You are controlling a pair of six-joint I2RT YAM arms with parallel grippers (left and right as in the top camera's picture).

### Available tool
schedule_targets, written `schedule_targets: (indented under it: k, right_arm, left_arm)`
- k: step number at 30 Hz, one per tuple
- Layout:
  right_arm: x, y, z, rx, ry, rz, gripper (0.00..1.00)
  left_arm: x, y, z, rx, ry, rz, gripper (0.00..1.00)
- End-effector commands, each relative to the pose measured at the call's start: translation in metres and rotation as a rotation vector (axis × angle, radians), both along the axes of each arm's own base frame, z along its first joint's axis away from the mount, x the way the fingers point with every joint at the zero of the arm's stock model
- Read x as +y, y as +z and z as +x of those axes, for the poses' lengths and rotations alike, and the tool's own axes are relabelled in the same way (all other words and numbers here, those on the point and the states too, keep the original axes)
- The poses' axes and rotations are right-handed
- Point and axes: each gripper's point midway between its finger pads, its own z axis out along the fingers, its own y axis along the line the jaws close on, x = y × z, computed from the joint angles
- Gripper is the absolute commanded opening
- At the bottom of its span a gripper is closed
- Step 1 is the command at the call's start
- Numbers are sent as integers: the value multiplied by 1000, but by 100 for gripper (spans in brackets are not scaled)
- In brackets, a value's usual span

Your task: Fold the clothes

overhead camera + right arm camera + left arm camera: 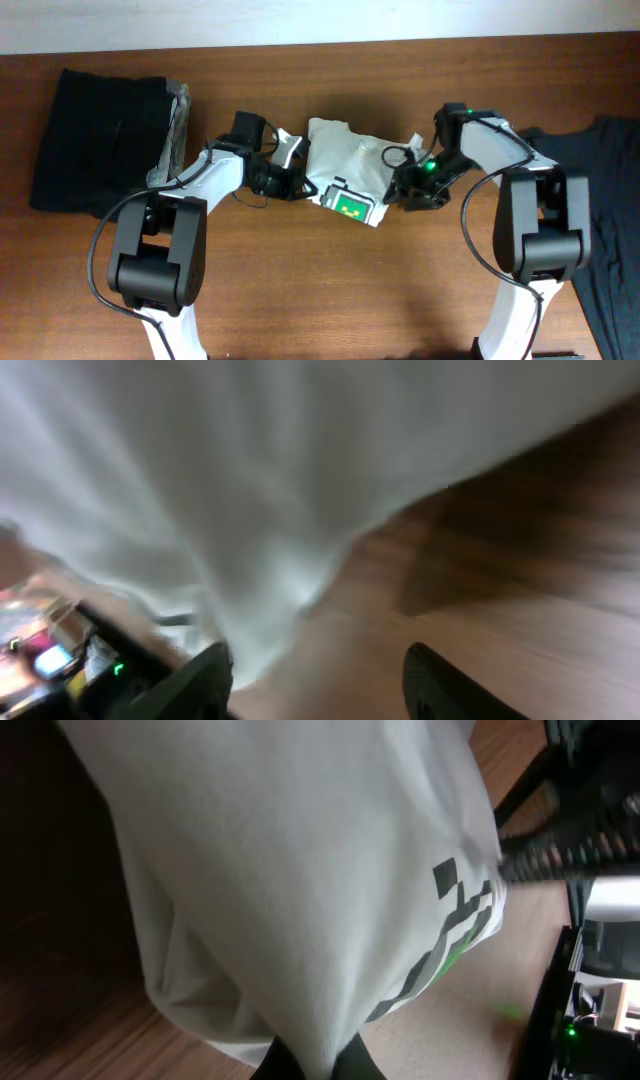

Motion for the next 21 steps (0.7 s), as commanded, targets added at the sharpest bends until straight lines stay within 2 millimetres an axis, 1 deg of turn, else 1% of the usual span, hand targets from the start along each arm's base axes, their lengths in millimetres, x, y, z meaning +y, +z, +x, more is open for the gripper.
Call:
schedule_targets:
  k: [1, 2, 3, 4, 5, 6, 7, 9, 10, 12, 13, 16, 17, 18, 19, 20, 21]
  right_arm:
    - [50, 24, -8, -68, 98, 231, 65]
    - [52, 21, -9, -55, 98, 204, 63]
    - [46, 11, -12, -14, 72, 105, 45]
    - [32, -2, -13, 21, 41, -27, 25]
    - [16, -12, -15, 49, 8, -155, 9]
    - [2, -18, -16, 63, -10, -241, 4]
    - [-6, -20, -17, 77, -23, -275, 4]
    - [-20, -18, -19, 109, -58, -277, 4]
    - [-26, -18, -20, 122, -75, -276, 7]
    - [-36, -16, -23, 122, -52, -260, 17]
    - [-41, -14, -26, 129, -41, -255, 17]
    - [-49, -14, -26, 142, -61, -257, 19]
    - [-51, -14, -25, 141, -69, -256, 15]
    - [-46, -12, -24, 132, -61, -219, 15]
    - [-21, 2, -23, 72, 13, -26, 25]
    - [-4, 13, -23, 49, 36, 86, 36]
    - [9, 19, -22, 38, 47, 140, 44]
  left_arm:
    - [-8, 2, -5, 10, -20, -24, 1]
    - [-8, 2, -6, 10, -21, -23, 1]
    - [-8, 2, -6, 10, -22, -24, 1]
    - [-8, 2, -6, 11, -21, -23, 1]
    - [-8, 2, -6, 14, -21, -22, 0]
    - [-5, 1, -6, 18, -14, -13, 0]
    - [1, -1, -6, 30, -1, 2, 1]
    - [22, -5, -4, 56, 31, 26, 0]
    - [31, -5, -2, 68, 56, 27, 0]
    - [47, -6, 4, 79, 98, 27, 0]
    - [53, -6, 6, 82, 113, 27, 0]
    - [58, -6, 6, 79, 112, 25, 0]
    - [57, -6, 5, 79, 111, 26, 0]
    - [57, -6, 4, 85, 109, 27, 5]
    - [57, -6, 3, 92, 109, 28, 8]
    - [57, -6, 2, 95, 109, 28, 10]
    - [57, -6, 2, 97, 109, 29, 10]
